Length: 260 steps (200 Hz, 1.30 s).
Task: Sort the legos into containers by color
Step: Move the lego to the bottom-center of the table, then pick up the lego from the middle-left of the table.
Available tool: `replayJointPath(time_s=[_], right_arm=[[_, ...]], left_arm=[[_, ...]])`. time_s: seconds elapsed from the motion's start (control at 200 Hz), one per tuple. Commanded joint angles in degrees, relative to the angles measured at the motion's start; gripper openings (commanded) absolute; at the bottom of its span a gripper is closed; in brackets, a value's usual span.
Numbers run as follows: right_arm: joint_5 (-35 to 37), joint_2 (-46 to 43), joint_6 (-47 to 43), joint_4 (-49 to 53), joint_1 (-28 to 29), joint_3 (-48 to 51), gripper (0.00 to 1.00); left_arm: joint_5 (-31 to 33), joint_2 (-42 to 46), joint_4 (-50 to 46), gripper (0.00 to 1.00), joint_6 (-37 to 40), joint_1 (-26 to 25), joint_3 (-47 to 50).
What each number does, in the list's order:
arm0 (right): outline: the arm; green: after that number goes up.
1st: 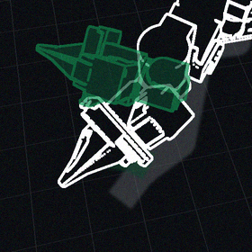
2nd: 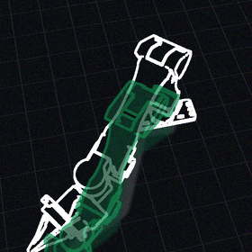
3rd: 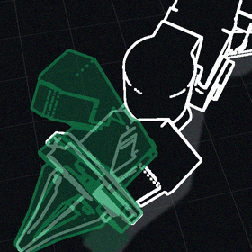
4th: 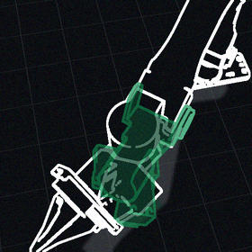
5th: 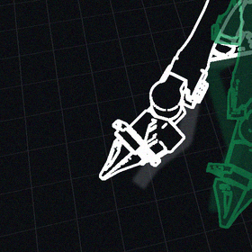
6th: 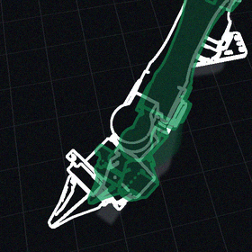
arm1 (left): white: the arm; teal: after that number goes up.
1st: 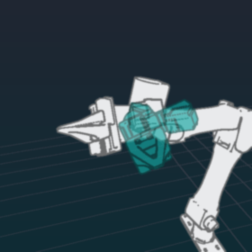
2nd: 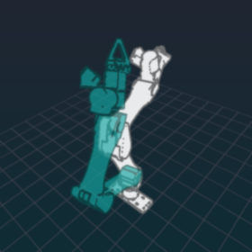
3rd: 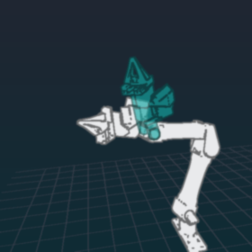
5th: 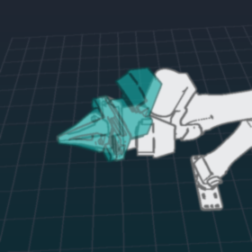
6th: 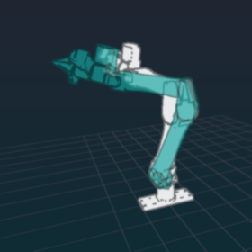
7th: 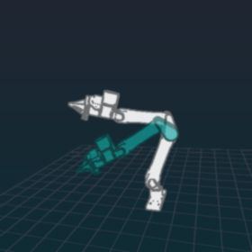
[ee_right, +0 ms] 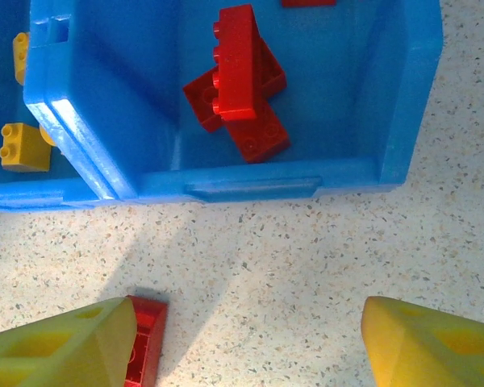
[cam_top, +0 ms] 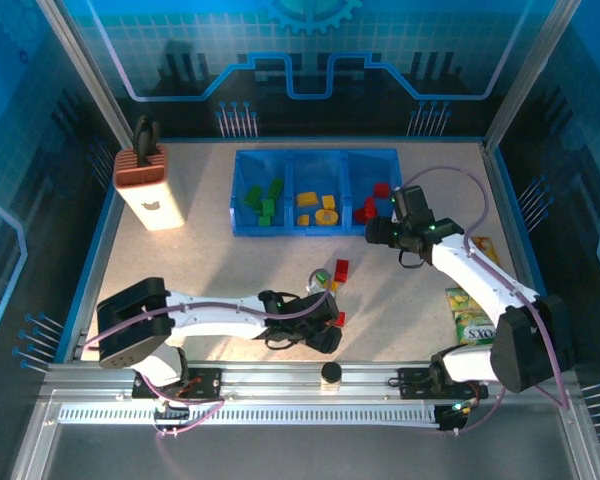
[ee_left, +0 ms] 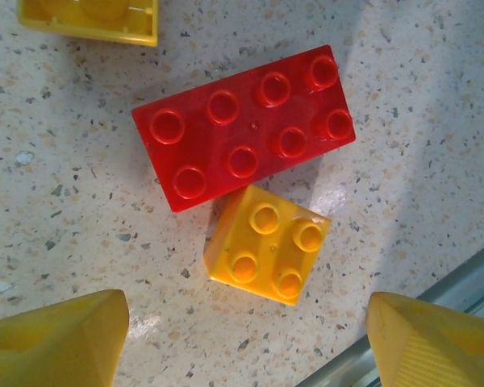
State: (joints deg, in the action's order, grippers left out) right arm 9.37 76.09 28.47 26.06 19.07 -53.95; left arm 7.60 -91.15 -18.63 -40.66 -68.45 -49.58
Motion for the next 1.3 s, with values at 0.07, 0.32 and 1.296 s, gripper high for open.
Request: replayJointPath(time_s=[0.07, 0.32, 1.296], right_arm=[[0.2, -2.8, 1.1, -1.7, 0.4, 2.4, 0.74], [0.2, -5.3, 1.3, -2.1, -0.1, 5.4, 0.73], [1.0, -9.6, 3.6, -2.2, 0.8, 10.3, 0.72]], left_arm=[[-0.8, -3.4, -2.0, 0.78, -2.0, -0.4, -2.6], [2.9, -5.0, -5.3, 0.74, -3.1, 0.6, -2.1], [6.3, 0.6, -7.7, 0.56, -0.3, 9.0, 2.1]])
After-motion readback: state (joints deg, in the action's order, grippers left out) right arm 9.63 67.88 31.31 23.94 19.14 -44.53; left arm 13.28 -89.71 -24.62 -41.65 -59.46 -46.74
